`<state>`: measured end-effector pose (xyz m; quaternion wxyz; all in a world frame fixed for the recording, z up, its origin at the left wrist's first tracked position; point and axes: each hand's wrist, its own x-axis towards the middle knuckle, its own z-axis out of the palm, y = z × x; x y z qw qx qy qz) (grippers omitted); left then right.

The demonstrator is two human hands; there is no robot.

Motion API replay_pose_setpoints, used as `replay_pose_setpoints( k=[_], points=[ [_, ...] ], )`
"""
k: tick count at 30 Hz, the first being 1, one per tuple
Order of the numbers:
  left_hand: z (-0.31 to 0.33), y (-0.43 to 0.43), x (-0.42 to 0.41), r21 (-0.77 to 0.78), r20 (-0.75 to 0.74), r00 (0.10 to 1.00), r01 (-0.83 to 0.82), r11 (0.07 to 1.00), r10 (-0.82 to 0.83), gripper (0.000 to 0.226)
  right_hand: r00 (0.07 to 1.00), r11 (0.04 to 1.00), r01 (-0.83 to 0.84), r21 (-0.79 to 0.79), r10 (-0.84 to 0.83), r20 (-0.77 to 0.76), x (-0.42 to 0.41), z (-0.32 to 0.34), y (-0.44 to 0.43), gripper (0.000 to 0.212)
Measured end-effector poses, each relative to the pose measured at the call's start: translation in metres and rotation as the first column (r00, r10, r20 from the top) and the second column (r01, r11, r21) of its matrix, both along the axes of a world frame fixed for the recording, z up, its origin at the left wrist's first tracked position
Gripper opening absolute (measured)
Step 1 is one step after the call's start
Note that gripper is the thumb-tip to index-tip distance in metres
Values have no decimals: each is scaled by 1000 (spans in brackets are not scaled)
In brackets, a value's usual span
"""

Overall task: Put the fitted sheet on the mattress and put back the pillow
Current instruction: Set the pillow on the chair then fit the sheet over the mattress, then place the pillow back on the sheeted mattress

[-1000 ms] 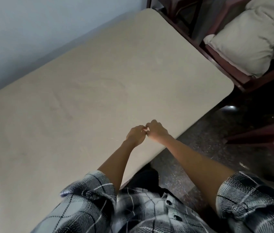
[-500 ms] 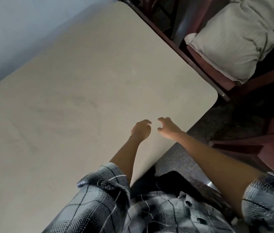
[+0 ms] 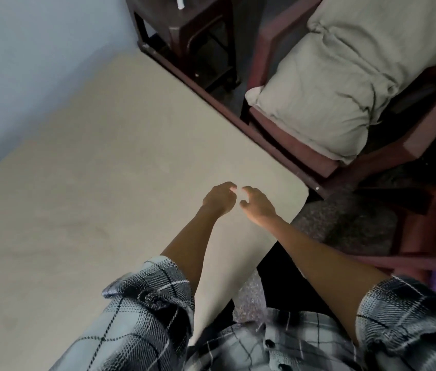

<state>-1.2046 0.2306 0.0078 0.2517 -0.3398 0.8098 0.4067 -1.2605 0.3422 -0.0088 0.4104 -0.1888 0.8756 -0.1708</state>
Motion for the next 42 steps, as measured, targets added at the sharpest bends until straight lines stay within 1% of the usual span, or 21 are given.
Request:
replay_pose_setpoints(
  k=[2,4,6,7,9,10,14,16,18,20,24,26,28,30,32,33,34,36,37,40,42],
  points=[
    [6,0,-18,24,-7,999,37,999,-36,40,998,997,55,-63,-54,6,-13,3,-5,43],
    [8,16,-103,28,-24,996,85,996,-84,40,975,970,220,-107,-220,11,-88,-2,7,38],
    [13,12,-117,28,-60,992,115,993,-113,38,956,942,292,-165,-294,14,-99,6,2,35],
    [14,22,-174,5,-70,983,169,986,-168,38,926,910,372,-180,-378,2,-153,4,12,35],
    [19,25,-203,4,-65,976,206,978,-206,37,880,857,458,-237,-475,-15,-189,8,17,33],
    [18,35,-242,21,-73,971,231,973,-229,37,836,816,528,-234,-548,-26,-236,4,31,35],
    [24,43,-300,55,-89,970,234,971,-228,35,662,654,721,-230,-748,-53,-336,-1,54,50],
    [24,42,-302,43,-105,964,249,967,-244,36,616,617,752,-233,-783,-84,-355,0,59,54],
    [21,46,-322,54,-85,967,245,968,-240,36,517,524,826,-210,-851,-90,-388,-1,64,60],
    [17,45,-315,57,-79,966,250,967,-245,36,423,430,868,-249,-902,-86,-393,-6,71,76],
    [5,46,-335,34,-51,959,282,959,-280,36,198,166,956,-241,-973,115,-436,-17,88,106],
    [4,39,-338,27,-52,956,292,956,-290,36,132,84,968,-235,-971,200,-451,-17,93,113],
    [8,34,-362,-5,-79,951,299,954,-298,36,62,-41,960,-277,-933,353,-477,-18,100,111],
    [15,27,-372,-48,-114,948,293,955,-296,36,70,-56,962,-267,-895,441,-484,-12,101,111],
    [15,20,-376,-61,-149,948,275,960,-281,36,103,-3,977,-214,-871,480,-486,-8,101,129],
    [17,18,-370,-58,-154,950,267,962,-273,36,107,15,984,-179,-850,516,-480,-6,100,132],
    [15,16,-366,-56,-155,952,260,964,-266,37,126,29,983,-183,-832,541,-476,-7,101,125],
    [8,13,-359,-56,-160,959,228,972,-235,38,186,49,966,-254,-814,550,-468,-6,105,94],
    [9,11,-352,-66,-171,964,193,979,-202,40,210,56,957,-284,-808,550,-461,0,103,84],
    [11,3,-340,-80,-202,973,98,992,-113,42,232,38,949,-312,-755,613,-447,20,98,80],
    [14,-5,-337,-87,-227,970,65,994,-84,43,245,19,950,-313,-666,704,-436,23,96,91]
  ],
)
